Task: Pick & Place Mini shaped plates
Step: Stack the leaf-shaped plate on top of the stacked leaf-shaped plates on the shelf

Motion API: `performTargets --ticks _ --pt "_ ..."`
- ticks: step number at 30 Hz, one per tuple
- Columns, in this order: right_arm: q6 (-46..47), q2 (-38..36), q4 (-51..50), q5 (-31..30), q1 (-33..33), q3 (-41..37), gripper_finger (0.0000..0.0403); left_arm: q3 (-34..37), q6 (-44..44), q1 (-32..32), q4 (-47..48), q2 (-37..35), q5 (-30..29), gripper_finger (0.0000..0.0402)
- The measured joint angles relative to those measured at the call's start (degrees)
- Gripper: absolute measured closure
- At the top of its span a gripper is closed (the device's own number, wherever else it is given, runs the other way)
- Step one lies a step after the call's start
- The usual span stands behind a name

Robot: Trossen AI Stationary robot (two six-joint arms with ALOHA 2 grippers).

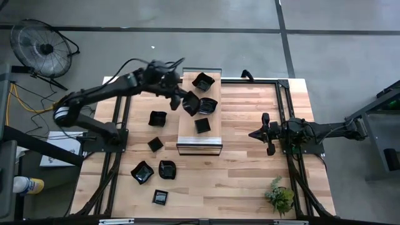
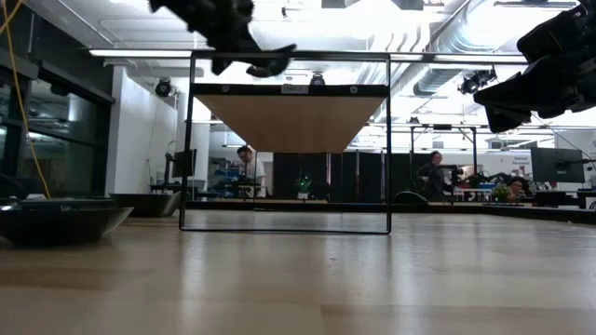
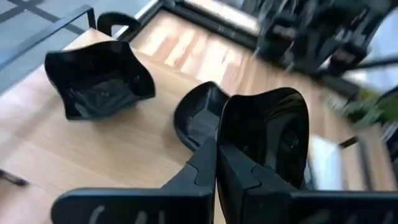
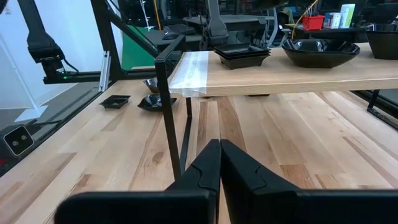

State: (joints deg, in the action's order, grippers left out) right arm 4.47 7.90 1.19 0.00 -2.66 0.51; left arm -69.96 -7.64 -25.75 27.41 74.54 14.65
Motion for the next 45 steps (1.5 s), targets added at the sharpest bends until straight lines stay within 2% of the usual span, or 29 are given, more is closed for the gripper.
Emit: performTargets --ticks 11,20,27,36,45 --pt "-0.02 0.00 0.07 -0.01 -0.01 0.00 0.0398 -26.46 23.12 0.03 19.52 18.09 5.02 0.0401" --pt "0.00 0.00 0.23 -0.03 -0.02 0.00 0.0397 -40.08 38.67 -0.12 31.57 26.92 5.76 0.0401" --pt "0.00 0.00 0.26 -0.03 -0.02 0.00 0.0396 -49.24 45.67 -0.12 34.49 33.42 4.70 0.0401" --pt "0.00 0.00 0.32 -0.03 0.00 0.00 0.0396 -53.10 53.82 0.35 39.18 37.08 3.85 0.0401" --pt "0.00 0.00 0.33 -0.02 0.00 0.00 0.0395 -53.15 50.97 1.02 36.20 37.99 4.09 0.0401"
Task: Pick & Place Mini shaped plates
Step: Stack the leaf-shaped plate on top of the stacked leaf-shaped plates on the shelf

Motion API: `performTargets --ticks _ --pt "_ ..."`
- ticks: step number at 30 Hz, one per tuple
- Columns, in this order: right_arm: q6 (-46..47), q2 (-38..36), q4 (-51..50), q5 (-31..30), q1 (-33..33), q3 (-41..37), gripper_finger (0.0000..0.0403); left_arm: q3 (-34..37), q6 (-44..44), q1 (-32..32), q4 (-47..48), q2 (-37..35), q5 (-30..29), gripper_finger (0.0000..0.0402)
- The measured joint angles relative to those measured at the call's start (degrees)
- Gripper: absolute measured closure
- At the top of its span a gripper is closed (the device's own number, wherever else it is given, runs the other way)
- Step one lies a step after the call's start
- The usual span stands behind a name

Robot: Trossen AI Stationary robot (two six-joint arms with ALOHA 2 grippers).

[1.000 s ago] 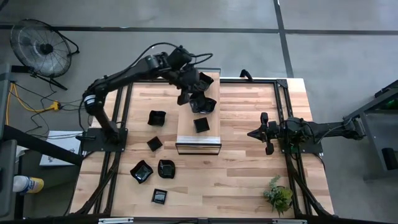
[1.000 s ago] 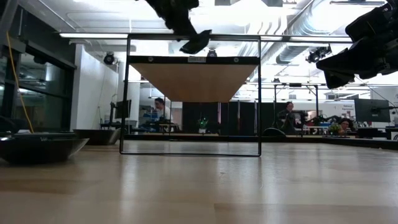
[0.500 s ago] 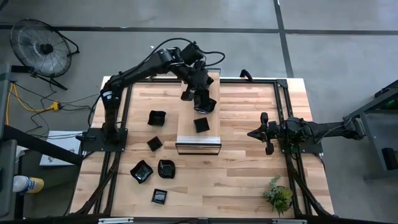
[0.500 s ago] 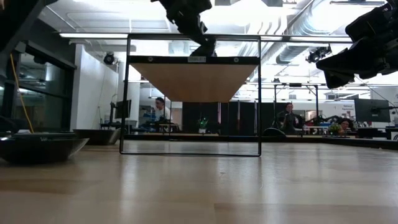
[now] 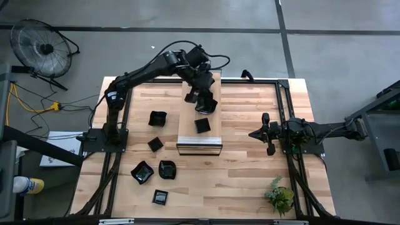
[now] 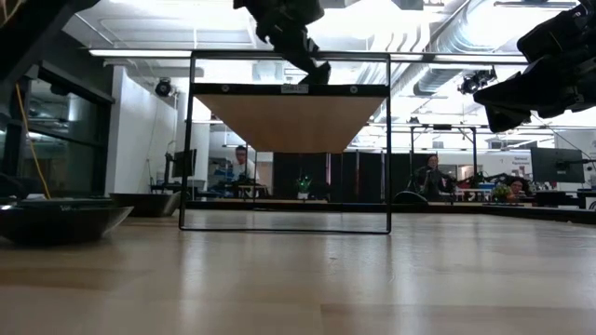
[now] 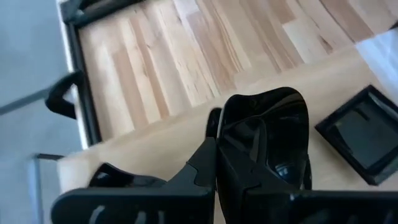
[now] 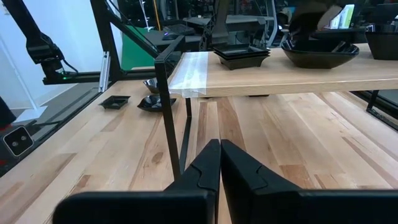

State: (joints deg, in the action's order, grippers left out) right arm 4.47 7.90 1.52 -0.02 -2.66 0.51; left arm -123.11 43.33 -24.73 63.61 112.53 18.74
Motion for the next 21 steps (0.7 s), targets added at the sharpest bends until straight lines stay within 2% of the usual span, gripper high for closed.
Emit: performTargets --ticks 21 --pt "0.00 0.00 0.02 0.01 -0.02 0.00 0.0395 0.02 -2.25 0.10 2.02 2.00 -2.89 0.0402"
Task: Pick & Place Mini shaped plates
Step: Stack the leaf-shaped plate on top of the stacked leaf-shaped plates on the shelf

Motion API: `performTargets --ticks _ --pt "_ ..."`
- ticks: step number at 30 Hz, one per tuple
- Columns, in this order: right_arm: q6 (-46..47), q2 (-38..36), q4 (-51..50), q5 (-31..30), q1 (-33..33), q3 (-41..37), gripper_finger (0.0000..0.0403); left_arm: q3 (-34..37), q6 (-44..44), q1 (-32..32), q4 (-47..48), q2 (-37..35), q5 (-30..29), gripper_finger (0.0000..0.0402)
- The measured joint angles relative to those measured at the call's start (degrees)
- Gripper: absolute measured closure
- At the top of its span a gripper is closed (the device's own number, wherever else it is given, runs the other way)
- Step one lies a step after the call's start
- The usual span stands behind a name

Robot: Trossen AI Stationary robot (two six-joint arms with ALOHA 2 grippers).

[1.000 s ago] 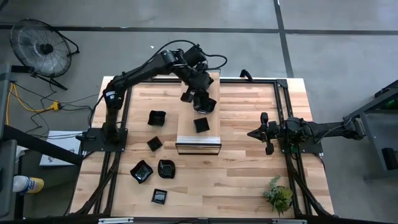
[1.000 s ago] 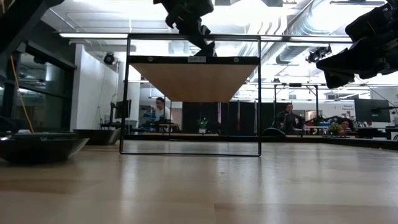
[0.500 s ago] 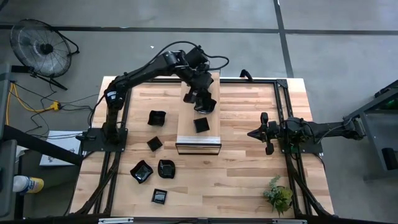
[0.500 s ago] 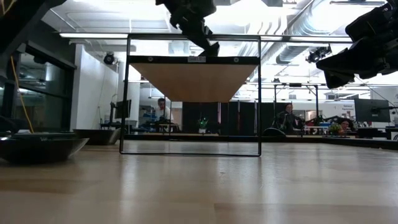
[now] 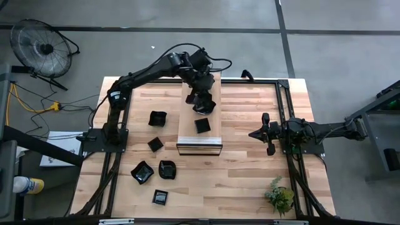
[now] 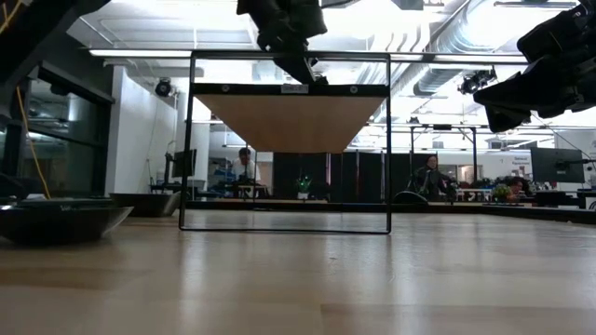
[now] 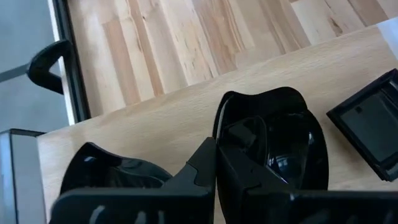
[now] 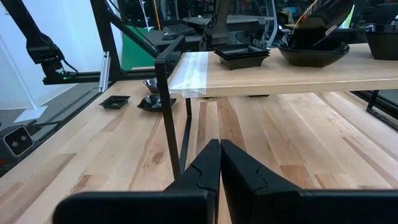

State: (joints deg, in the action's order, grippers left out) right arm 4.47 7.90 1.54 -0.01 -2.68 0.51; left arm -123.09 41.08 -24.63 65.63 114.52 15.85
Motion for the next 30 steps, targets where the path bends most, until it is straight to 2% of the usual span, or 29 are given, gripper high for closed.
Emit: performTargets --ticks 10,20,30 --pt "0.00 0.00 0.00 0.00 0.02 0.00 0.0394 0.00 0.66 0.29 0.37 0.00 -1.79 0.0398" --pt "0.00 0.00 0.00 0.00 0.02 0.00 0.0395 0.00 2.00 0.27 0.81 -0.02 -1.79 0.0348" --pt "0.00 0.00 0.00 0.00 0.01 0.00 0.0393 0.00 2.17 0.27 1.00 -0.02 -1.92 0.0345"
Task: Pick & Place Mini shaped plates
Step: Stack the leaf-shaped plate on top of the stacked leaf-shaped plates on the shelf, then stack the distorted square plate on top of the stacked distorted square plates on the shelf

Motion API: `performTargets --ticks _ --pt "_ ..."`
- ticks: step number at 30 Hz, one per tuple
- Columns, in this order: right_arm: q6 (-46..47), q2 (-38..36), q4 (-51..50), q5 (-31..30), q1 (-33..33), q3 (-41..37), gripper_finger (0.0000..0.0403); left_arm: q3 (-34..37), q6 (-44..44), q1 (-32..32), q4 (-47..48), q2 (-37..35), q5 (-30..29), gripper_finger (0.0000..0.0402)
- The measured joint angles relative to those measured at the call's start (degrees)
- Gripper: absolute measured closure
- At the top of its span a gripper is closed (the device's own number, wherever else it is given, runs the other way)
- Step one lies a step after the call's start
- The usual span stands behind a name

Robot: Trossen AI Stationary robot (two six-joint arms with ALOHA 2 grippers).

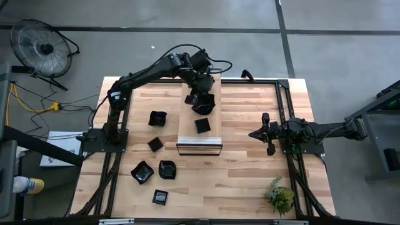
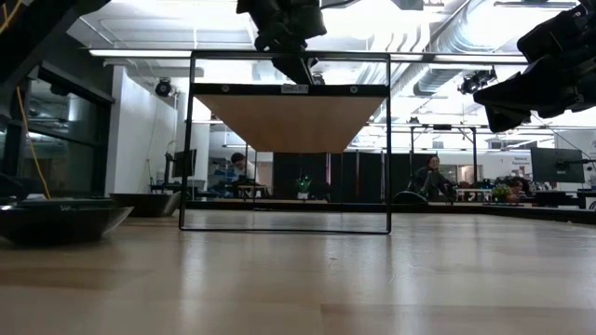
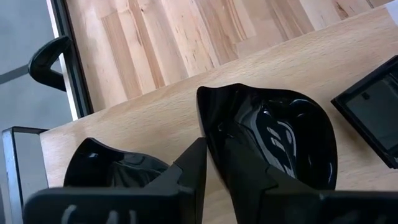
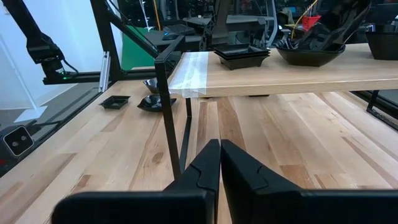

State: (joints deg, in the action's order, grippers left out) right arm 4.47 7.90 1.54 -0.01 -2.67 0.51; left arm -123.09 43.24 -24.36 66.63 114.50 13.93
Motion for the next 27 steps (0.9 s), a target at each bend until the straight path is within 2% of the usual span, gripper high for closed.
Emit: performTargets --ticks 14,20,23,27 --pt "0.00 0.00 -0.01 0.00 0.00 0.00 0.0400 0.03 -0.02 -0.42 -0.88 -1.66 -3.60 0.0345" --pt "0.00 0.00 -0.02 0.00 -0.01 0.00 0.0401 0.04 -0.15 -0.14 -0.20 -2.14 -2.84 0.0345" --pt "0.00 0.00 -0.02 0.02 -0.01 0.00 0.0398 0.04 -0.31 0.44 2.33 -2.28 -2.98 0.0345" --pt "0.00 0.02 0.00 0.00 0.01 0.00 0.0394 0.04 -1.49 1.26 7.50 -3.68 -7.08 0.0345"
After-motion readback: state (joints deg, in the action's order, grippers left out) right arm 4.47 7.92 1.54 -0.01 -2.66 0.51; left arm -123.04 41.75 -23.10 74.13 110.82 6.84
